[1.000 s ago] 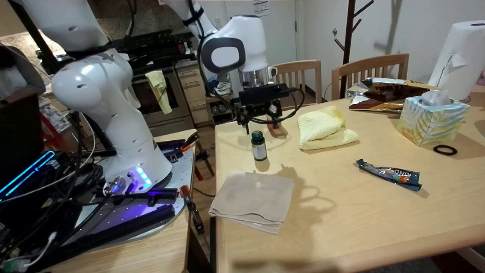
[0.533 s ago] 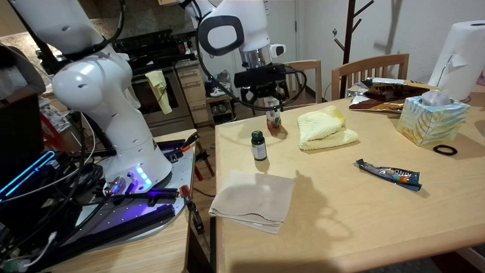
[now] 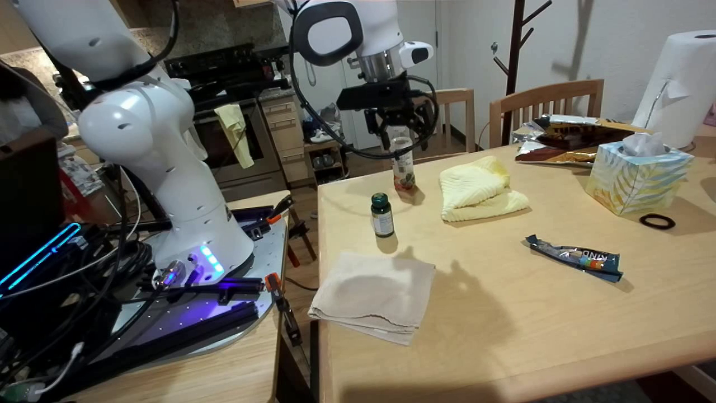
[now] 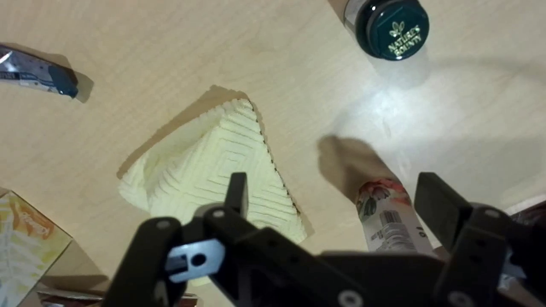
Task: Move the smaller bottle to the left and shift the bigger bottle to the right near the smaller one
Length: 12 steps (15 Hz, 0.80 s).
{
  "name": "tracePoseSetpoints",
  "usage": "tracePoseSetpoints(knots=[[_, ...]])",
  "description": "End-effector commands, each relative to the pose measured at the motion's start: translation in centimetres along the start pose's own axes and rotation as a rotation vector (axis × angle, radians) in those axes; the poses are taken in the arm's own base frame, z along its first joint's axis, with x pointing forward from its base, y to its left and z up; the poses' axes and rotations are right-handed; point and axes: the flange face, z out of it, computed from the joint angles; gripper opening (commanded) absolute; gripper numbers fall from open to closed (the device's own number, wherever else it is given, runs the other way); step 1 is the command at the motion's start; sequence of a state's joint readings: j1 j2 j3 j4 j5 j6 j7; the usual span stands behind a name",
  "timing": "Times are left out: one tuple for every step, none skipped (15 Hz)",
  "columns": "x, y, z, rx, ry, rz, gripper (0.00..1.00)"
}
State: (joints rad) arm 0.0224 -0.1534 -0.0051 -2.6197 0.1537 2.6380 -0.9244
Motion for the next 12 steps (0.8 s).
tracePoseSetpoints(knots=[[-1.0, 0.5, -0.6, 0.02, 0.034, 0.196, 1.0], [-1.6, 0.9, -0.5, 0.026, 0.039, 0.249, 1.0], [-2.1, 1.3, -0.5, 0.025, 0.045, 0.301, 1.0], [-2.7, 1.7, -0.6, 0.022, 0.047, 0.354, 1.0], [-3.3, 2.0, -0.9, 0.014, 0.053, 0.405, 1.0], [-3.8, 2.2, -1.4, 0.005, 0.055, 0.457, 1.0], [-4.1, 2.5, -1.9, 0.001, 0.06, 0.511, 1.0], [-4.4, 2.6, -2.4, -0.005, 0.067, 0.564, 1.0], [-4.5, 2.8, -2.9, -0.012, 0.079, 0.618, 1.0], [-4.3, 2.8, -3.5, -0.019, 0.092, 0.672, 1.0], [-4.0, 2.7, -4.1, -0.031, 0.11, 0.725, 1.0], [-3.6, 2.4, -4.5, -0.042, 0.128, 0.778, 1.0]])
